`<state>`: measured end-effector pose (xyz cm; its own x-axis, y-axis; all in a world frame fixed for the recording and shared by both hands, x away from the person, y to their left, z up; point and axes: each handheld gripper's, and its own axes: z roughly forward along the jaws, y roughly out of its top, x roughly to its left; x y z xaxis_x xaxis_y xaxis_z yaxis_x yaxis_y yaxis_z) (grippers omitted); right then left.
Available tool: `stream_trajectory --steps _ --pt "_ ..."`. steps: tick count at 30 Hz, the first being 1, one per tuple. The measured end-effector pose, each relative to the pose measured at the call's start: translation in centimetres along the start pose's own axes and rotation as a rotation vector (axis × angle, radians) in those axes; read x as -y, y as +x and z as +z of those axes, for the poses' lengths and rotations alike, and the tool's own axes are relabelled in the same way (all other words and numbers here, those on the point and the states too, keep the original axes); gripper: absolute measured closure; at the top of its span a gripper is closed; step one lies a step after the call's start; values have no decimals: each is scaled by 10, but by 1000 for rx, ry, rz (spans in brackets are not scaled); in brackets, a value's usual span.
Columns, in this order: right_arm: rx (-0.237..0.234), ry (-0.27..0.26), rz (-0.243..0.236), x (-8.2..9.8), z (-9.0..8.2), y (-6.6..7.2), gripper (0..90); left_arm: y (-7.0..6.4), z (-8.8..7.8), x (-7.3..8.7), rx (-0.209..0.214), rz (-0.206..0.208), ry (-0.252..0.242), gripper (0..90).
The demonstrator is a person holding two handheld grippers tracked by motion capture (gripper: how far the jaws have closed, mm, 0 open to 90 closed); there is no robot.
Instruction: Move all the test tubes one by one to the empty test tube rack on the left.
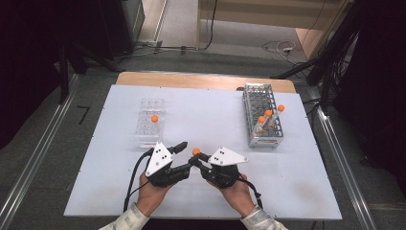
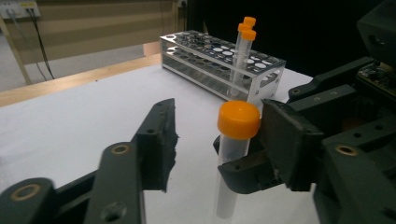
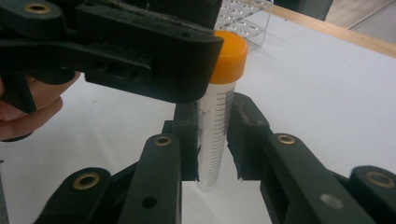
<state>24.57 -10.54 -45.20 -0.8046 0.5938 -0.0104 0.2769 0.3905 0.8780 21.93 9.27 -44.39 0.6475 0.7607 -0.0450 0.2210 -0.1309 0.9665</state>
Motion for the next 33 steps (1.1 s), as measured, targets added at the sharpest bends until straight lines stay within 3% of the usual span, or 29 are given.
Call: stream_trajectory --steps 4,11,22,23,24,26,33 --pt "-1 2 -1 0 2 1 719 -1 2 1 16 12 10 579" --pt "-10 0 -5 -1 2 3 719 -4 4 2 28 27 15 685" --pt "-14 0 -6 0 1 3 709 -3 3 2 34 15 13 699" --pt "-37 8 -4 0 2 2 603 -2 3 2 32 15 12 699" --pt "-37 8 -4 0 2 2 603 -2 3 1 31 15 13 699" --pt "-54 27 -11 1 3 0 450 1 1 1 22 7 9 699" --pt "-12 53 20 5 1 -12 273 11 -3 -2 4 -28 -1 699"
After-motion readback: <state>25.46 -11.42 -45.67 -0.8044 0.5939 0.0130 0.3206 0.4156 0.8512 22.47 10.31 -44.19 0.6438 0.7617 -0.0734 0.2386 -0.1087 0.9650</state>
